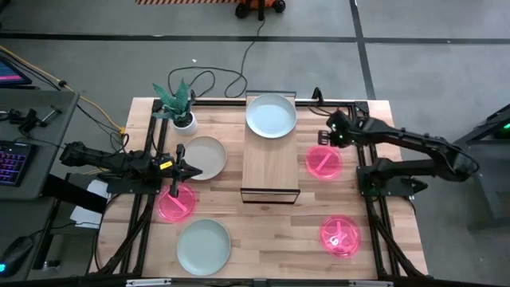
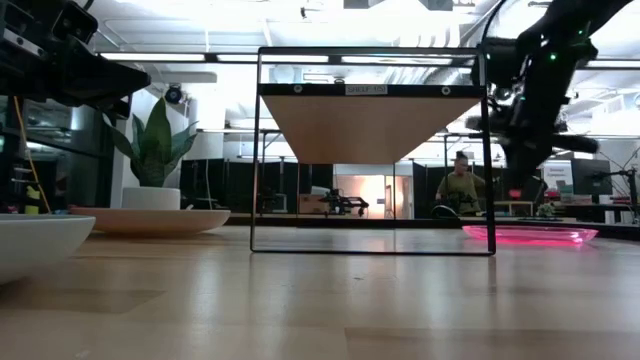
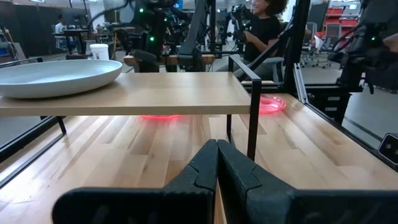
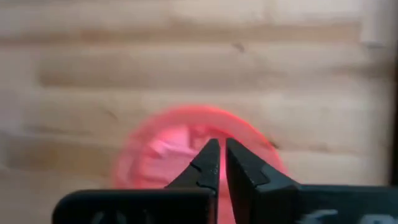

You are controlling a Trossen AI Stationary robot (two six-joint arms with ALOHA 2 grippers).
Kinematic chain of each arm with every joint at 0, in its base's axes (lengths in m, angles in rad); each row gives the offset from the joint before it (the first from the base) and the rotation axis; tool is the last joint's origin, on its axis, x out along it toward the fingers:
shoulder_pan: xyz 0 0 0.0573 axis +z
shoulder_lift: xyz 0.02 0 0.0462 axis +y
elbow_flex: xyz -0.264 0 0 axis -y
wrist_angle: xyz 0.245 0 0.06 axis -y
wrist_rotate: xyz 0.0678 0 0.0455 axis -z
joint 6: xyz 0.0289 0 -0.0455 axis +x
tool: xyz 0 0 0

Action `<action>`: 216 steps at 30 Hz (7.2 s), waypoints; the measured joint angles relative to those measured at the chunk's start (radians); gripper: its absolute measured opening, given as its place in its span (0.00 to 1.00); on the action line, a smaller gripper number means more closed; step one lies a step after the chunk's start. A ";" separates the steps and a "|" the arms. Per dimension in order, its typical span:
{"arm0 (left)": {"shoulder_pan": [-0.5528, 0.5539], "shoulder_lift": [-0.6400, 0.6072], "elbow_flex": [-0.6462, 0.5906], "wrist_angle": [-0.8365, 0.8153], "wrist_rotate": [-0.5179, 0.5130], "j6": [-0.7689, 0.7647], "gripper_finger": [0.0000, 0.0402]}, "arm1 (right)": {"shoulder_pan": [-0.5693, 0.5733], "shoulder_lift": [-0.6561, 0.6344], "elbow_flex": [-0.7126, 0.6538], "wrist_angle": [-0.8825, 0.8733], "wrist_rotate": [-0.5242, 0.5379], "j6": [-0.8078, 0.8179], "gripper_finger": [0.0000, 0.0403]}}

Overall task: Place and stack plates onto a shelf
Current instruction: Put the top pink plate on the shelf

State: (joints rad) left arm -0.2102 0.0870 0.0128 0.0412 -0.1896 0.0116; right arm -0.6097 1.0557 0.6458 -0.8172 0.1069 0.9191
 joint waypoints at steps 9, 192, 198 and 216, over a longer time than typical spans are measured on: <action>0.000 0.000 0.000 0.000 0.000 0.000 0.00 | -0.074 0.000 -0.064 -0.163 -0.087 -0.114 0.33; 0.000 0.000 0.000 0.000 0.000 0.000 0.00 | 0.599 0.054 0.101 0.564 0.123 0.333 0.00; 0.000 0.000 0.000 0.000 0.000 0.000 0.00 | 0.598 0.107 0.101 0.620 0.128 0.341 0.00; 0.000 0.000 0.000 0.000 0.000 0.000 0.00 | 0.597 0.116 0.101 0.619 0.133 0.341 0.00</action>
State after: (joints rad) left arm -0.2100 0.0870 0.0128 0.0414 -0.1896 0.0116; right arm -0.0128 1.1717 0.7467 -0.1978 0.2401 1.2604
